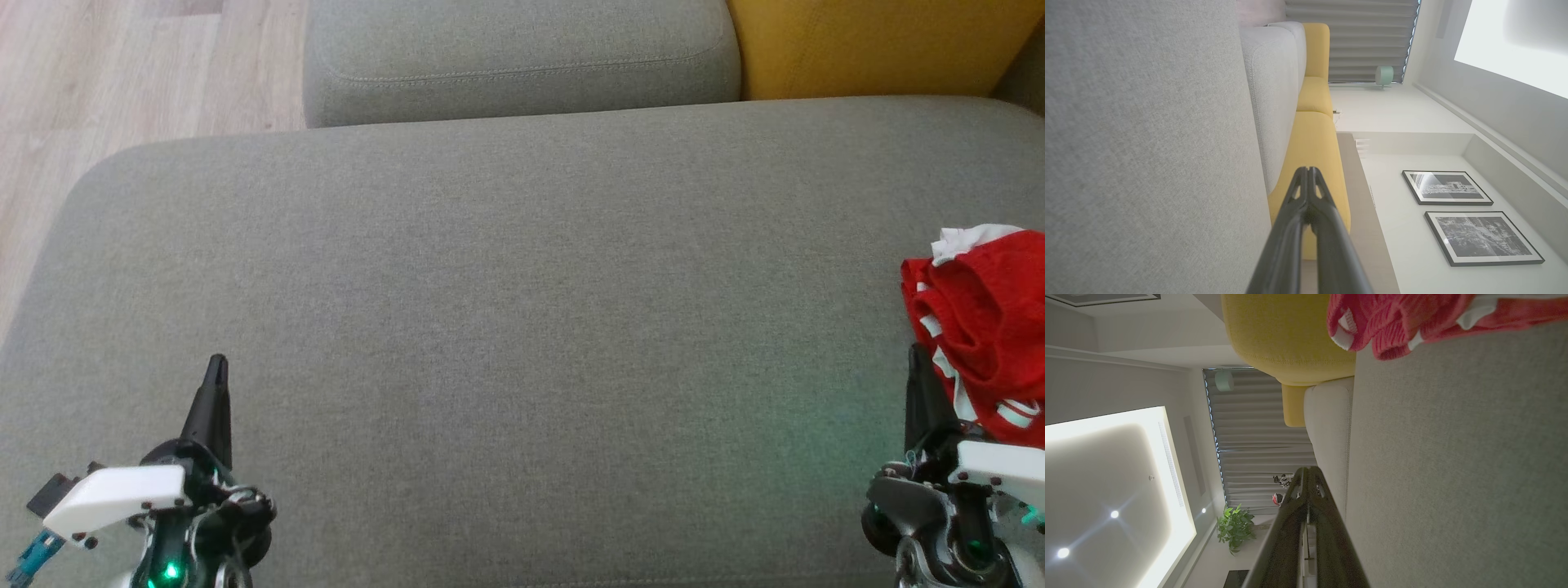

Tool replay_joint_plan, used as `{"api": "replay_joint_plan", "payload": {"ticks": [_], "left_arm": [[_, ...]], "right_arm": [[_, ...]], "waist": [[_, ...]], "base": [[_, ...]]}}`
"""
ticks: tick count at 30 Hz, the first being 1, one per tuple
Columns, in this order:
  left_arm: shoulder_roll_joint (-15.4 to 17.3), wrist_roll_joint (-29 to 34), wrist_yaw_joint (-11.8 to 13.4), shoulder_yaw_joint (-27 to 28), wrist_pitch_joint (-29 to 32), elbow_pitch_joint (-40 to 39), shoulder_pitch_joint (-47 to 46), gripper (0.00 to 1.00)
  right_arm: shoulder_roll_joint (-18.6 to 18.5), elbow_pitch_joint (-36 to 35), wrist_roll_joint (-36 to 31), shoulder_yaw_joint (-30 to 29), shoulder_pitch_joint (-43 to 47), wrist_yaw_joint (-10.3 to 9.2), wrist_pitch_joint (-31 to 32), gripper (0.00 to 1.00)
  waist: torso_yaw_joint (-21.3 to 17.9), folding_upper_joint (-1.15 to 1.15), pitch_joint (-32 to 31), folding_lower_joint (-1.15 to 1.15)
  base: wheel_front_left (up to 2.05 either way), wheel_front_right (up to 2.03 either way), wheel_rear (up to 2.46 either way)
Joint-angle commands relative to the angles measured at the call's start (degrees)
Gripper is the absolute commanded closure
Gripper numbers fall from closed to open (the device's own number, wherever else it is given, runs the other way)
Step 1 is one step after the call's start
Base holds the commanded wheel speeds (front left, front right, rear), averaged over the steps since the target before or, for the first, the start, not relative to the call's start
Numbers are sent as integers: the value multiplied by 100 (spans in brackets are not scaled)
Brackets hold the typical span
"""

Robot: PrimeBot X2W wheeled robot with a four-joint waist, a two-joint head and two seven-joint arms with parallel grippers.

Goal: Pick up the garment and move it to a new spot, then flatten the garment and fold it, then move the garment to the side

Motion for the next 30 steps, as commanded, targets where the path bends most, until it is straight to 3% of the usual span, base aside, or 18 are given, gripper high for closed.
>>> {"api": "replay_joint_plan", "payload": {"ticks": [1,30], "left_arm": [[46,16,-41,231,40,-153,-304,100],[15,53,-41,275,76,-151,-307,100]], "right_arm": [[-57,-176,-6,95,-307,-4,39,100],[-29,-173,-39,55,-310,-4,71,100]], "waist": [[0,0,0,0],[0,0,0,0]], "base": [[0,0,0],[0,0,0]]}}
